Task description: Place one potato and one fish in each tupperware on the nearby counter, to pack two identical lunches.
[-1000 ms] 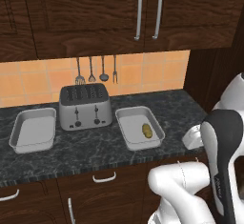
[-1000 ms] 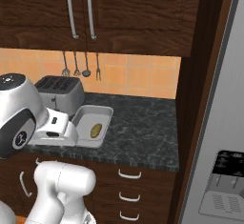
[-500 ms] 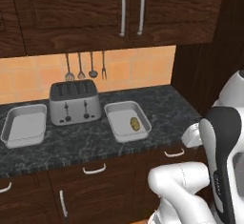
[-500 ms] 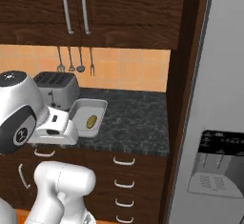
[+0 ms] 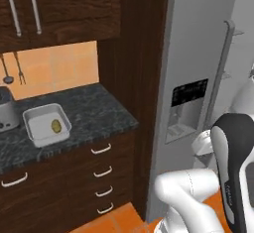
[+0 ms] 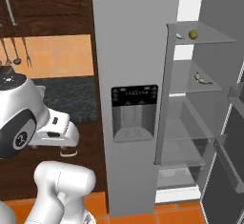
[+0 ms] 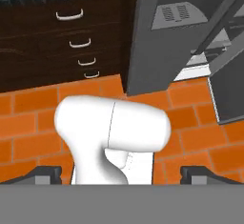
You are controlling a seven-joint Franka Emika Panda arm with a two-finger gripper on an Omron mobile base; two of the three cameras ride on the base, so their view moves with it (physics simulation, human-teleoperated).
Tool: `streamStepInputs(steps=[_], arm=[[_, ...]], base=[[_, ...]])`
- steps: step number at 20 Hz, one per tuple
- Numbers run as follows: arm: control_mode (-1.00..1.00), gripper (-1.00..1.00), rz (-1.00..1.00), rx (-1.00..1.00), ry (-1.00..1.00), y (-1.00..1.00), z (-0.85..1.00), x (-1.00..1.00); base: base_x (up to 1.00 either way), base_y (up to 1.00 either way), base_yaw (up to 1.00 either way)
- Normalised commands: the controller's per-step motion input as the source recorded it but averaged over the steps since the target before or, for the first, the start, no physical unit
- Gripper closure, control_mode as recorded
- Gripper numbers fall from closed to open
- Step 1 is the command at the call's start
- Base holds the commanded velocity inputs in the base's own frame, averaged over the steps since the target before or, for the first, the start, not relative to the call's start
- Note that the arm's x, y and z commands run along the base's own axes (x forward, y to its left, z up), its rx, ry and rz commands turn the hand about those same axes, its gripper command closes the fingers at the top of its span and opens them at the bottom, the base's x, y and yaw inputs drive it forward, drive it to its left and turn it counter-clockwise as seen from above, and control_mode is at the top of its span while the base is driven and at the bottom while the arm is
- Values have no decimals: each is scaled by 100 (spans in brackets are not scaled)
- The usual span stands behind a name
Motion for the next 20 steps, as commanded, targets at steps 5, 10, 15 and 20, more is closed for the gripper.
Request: streamStepInputs(steps=[5,10,15,20], arm=[[100,-100,0,0,0,0,0,0],[100,-100,0,0,0,0,0,0],[100,-100,0,0,0,0,0,0],[100,-100,0,0,0,0,0,0]], base=[[13,-96,-23],[39,-59,15],[26,-25,18],[38,-22,21]])
